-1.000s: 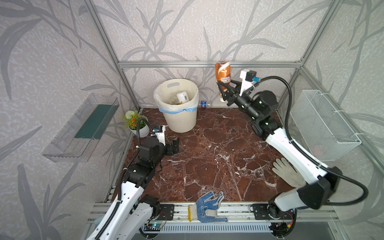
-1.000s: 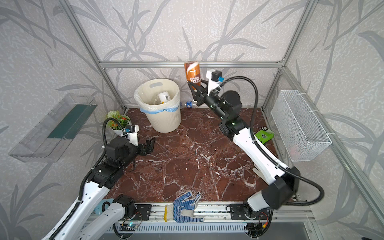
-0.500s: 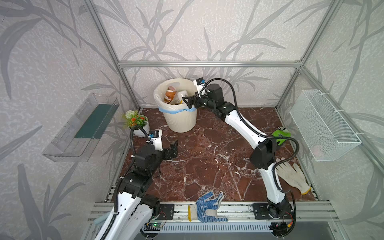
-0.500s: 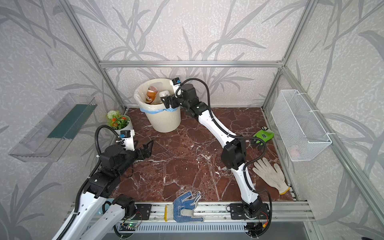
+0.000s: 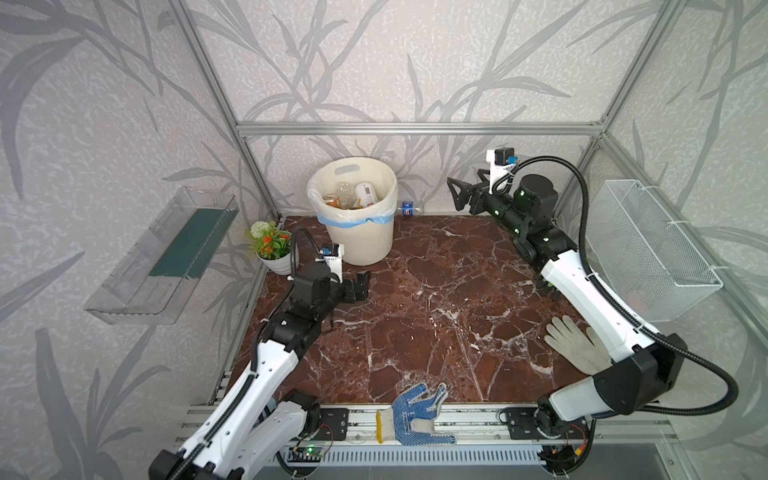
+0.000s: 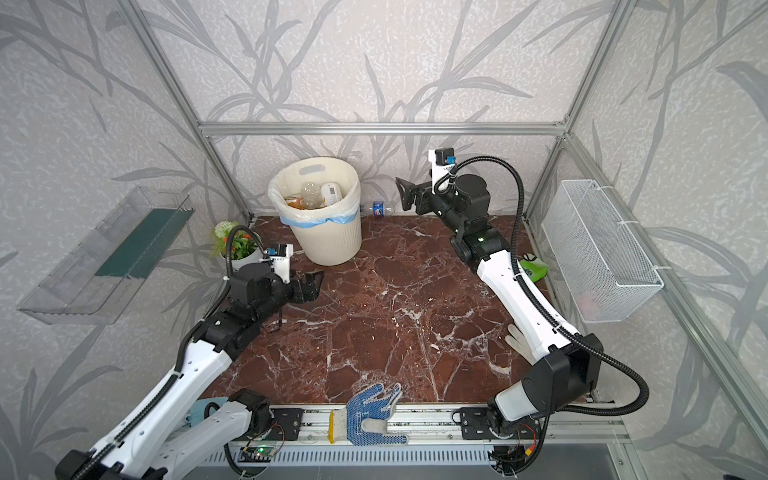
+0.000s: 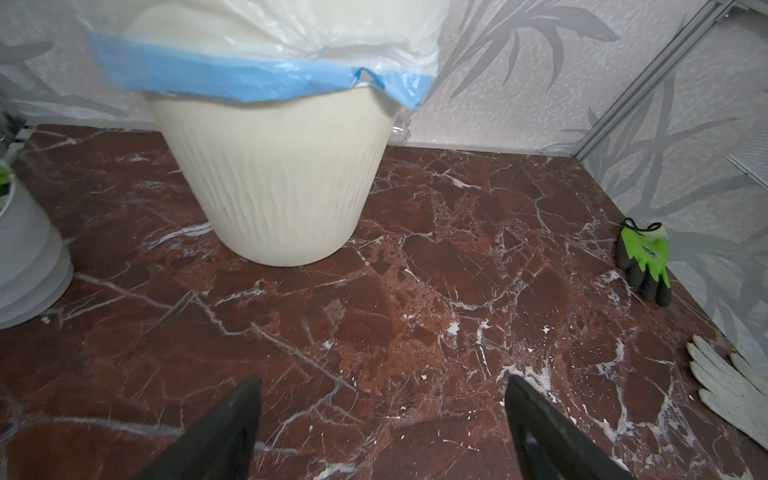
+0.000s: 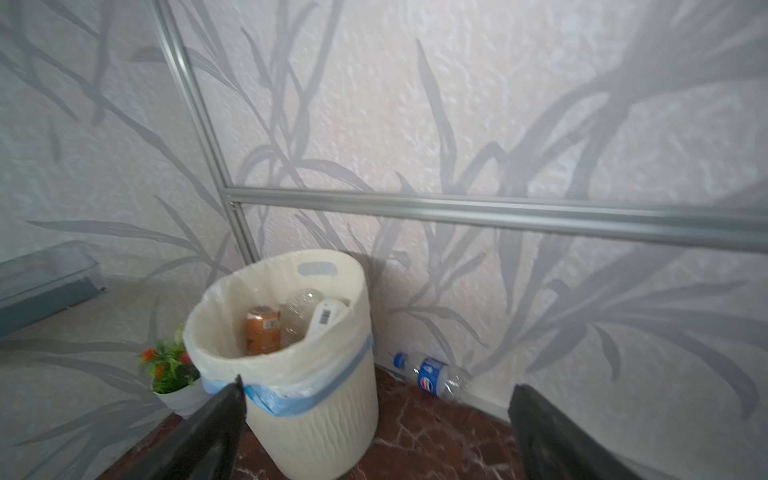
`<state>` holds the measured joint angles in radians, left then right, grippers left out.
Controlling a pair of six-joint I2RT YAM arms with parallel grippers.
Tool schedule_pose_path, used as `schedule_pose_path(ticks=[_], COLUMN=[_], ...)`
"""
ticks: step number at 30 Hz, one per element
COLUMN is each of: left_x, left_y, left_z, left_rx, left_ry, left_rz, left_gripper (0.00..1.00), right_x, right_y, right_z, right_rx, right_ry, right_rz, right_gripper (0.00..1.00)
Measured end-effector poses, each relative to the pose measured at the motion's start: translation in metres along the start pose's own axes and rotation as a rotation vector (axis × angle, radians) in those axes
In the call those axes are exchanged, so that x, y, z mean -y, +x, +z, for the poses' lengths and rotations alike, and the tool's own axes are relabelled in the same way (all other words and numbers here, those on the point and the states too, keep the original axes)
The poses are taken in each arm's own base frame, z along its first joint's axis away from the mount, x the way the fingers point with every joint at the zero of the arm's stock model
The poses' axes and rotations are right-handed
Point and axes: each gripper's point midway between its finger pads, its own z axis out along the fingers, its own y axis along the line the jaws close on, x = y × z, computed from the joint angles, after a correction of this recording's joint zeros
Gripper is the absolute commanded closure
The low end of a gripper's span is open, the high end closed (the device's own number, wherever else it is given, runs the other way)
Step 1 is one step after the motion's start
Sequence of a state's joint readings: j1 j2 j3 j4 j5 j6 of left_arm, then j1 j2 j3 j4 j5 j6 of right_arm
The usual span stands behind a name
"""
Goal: Throw the plastic bottles in the bin
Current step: 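Open right gripper over the bin to drop the Nescafe bottle, then reach left gripper toward the Pepsi bottle by the wall while right gripper withdraws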
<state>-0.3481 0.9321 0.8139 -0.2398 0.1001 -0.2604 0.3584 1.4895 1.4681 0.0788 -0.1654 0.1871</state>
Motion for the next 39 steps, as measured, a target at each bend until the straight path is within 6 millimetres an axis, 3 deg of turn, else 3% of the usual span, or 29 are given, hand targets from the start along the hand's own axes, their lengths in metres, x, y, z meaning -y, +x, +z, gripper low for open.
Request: schedule_pose_path(ticks=[4, 7, 10, 18, 25, 32, 39], left_x=[0.024, 0.042, 0.057, 0.085, 0.088, 0.083, 0.075], left_y=[-0.009, -0.006, 0.001, 0.021, 0.038, 0.018, -0.006], left_z=[0.033, 0.067, 0.107, 0.222, 0.312, 0.393, 0.441], left_rx=[-0.037, -0.083, -0.139, -0.189, -0.07, 0.137, 0.307], left_ry=[0.041, 0.061, 0.071, 0.092, 0.066, 0.04, 0.062], left_rz=[0.032, 0.049, 0.024, -0.201, -0.44, -0.621, -0.78], left_gripper=[0.11, 0.12, 0.12, 0.12, 0.08, 0.06, 0.06], right_x=[0.062, 0.076, 0.081, 0.096, 0.109, 0.105, 0.102], right_y=[0.081, 0.123, 0.141, 0.16, 0.194, 0.193, 0.195], right_z=[-0.005, -0.011, -0.014, -0.02, -0.033, -0.036, -0.037], right_rx=[-0.176, -0.261, -0.287, -0.288, -0.343, -0.344, -0.344], right_ry=[0.151, 0.205, 0.224, 0.252, 0.279, 0.253, 0.229], right_rz=[0.124, 0.2, 0.26, 0.364, 0.441, 0.464, 0.478], right_gripper=[0.01, 0.01, 0.01, 0.0, 0.0, 0.01, 0.02])
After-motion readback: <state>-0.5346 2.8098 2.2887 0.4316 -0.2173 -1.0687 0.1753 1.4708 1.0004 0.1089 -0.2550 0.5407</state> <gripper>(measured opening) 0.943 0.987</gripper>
